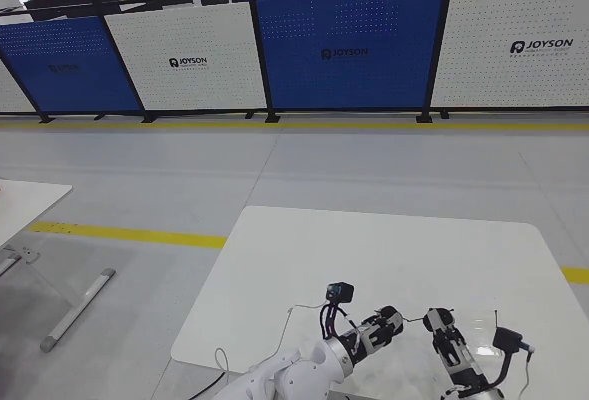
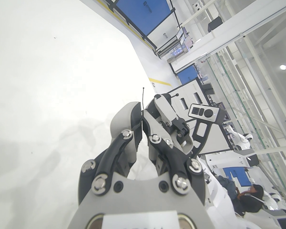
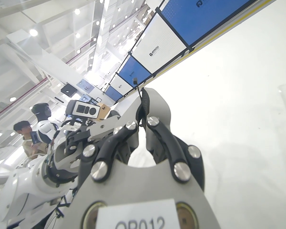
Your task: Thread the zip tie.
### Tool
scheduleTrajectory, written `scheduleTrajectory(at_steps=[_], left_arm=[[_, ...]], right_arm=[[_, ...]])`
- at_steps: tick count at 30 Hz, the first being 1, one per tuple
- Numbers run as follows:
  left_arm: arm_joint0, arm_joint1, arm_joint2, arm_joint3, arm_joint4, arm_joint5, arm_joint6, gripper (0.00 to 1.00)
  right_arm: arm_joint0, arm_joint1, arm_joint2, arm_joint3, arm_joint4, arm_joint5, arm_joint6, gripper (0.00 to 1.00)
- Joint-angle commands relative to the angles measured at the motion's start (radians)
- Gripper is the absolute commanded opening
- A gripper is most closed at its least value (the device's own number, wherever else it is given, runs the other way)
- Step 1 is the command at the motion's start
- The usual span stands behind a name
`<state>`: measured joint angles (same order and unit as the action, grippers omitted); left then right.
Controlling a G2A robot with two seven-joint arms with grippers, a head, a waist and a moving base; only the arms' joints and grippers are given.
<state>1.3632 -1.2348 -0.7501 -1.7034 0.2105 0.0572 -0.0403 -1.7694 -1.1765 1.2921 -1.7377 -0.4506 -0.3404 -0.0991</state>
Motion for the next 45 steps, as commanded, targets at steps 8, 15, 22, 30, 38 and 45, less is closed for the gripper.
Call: scheduleTrajectory(at_steps=[8, 15, 22, 30, 38, 45], left_arm=[[0.012, 0.0, -0.03, 0.007, -0.054, -0.042, -0.01, 0.0], [0.012, 0.0, -0.03, 0.007, -0.054, -0.042, -0.01, 0.0], [0.012, 0.0, -0.03, 0.007, -0.054, -0.042, -0.01, 0.0], [0.012, 0.0, -0.03, 0.007, -0.054, -0.042, -0.01, 0.0], [0.012, 0.0, -0.03, 0.007, -0.054, -0.042, -0.01, 0.0], [0.012, 0.0, -0.03, 0.007, -0.054, -0.042, -0.01, 0.0]], right_arm=[[-0.013, 0.003, 0.017, -0.017, 0.016, 0.0, -0.002, 0.0], [-0.013, 0.003, 0.017, -0.017, 0.016, 0.0, -0.002, 0.0], [0.003, -0.002, 0.015, -0.016, 0.019, 0.03, 0.0, 0.0], [0.023, -0.008, -0.003, -0.011, 0.007, 0.052, 0.013, 0.0], [0.005, -0.01, 0.016, -0.017, 0.012, 0.04, -0.002, 0.0], [0.003, -0.012, 0.019, -0.013, 0.009, 0.037, 0.013, 0.0]])
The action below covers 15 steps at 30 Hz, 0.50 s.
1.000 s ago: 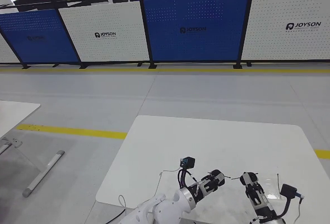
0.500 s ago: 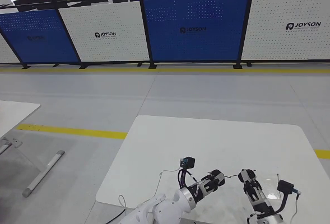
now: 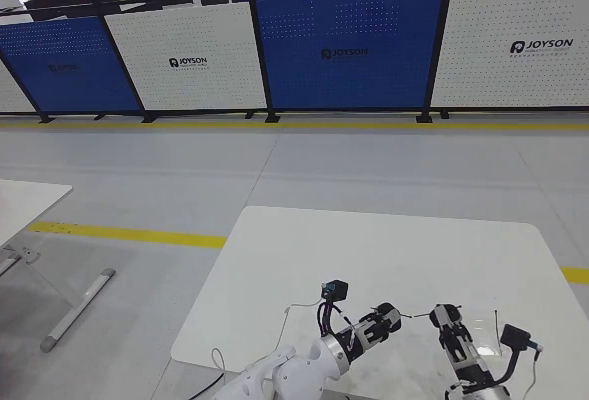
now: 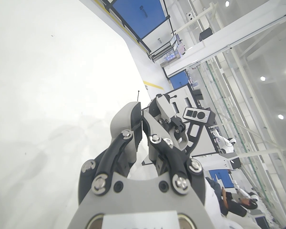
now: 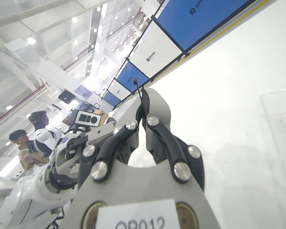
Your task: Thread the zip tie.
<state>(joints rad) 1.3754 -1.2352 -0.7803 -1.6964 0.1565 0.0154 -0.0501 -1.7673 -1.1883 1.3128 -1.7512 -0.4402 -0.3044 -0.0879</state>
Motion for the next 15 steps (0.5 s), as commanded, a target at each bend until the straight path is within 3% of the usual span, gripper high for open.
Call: scheduleTrajectory(at_steps=[1, 15], left_arm=[[0.0, 0.0, 0.0, 0.0, 0.0, 0.0, 0.0, 0.0], [0.0, 0.0, 0.0, 0.0, 0.0, 0.0, 0.0, 0.0]], right_arm=[[0.002, -0.001, -0.003, 0.0, -0.002, 0.001, 0.005, 0.0], [-0.008, -0.006, 0.003, -0.008, -0.012, -0.007, -0.002, 0.0]])
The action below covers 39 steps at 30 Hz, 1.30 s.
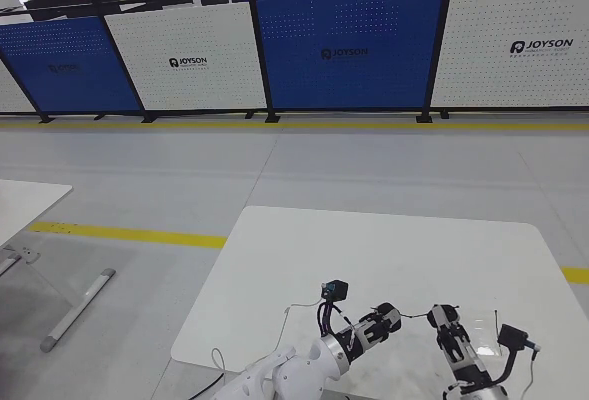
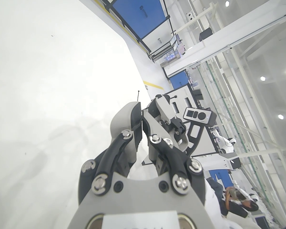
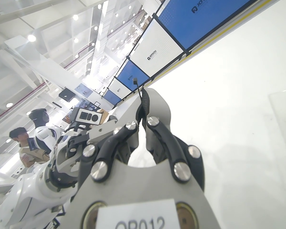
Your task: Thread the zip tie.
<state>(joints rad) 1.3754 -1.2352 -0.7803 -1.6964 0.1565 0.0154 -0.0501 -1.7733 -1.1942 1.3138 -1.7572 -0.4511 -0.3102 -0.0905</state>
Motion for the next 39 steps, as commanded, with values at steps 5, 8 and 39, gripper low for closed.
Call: scheduleTrajectory(at_steps=[5, 8, 39], left_arm=[[0.0, 0.0, 0.0, 0.0, 0.0, 0.0, 0.0, 0.0], [0.0, 0.0, 0.0, 0.0, 0.0, 0.0, 0.0, 0.0], [0.0, 0.0, 0.0, 0.0, 0.0, 0.0, 0.0, 0.0]], right_arm=[[-0.006, -0.002, 0.003, -0.007, -0.006, 0.0, 0.003, 0.0], [-0.004, -0.003, 0.0, -0.008, -0.011, 0.002, 0.006, 0.0], [0.001, -0.015, 0.0, 0.002, -0.021, 0.01, 0.009, 0.0]])
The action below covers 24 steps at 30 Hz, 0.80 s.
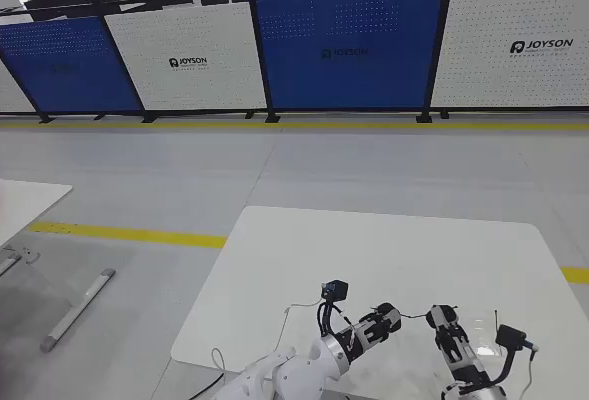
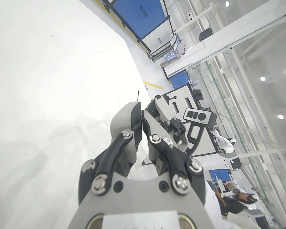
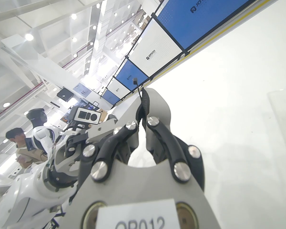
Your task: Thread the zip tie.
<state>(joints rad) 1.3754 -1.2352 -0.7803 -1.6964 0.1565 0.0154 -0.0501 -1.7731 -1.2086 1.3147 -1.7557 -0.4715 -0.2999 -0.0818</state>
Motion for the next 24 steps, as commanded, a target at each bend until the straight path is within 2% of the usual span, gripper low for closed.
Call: scheduleTrajectory(at_steps=[1, 24], left_arm=[[0.0, 0.0, 0.0, 0.0, 0.0, 0.0, 0.0, 0.0], [0.0, 0.0, 0.0, 0.0, 0.0, 0.0, 0.0, 0.0]], right_arm=[[0.001, -0.001, -0.001, 0.001, -0.001, 0.0, 0.0, 0.0], [0.002, -0.005, -0.003, 0.004, -0.003, -0.009, 0.009, 0.0]])
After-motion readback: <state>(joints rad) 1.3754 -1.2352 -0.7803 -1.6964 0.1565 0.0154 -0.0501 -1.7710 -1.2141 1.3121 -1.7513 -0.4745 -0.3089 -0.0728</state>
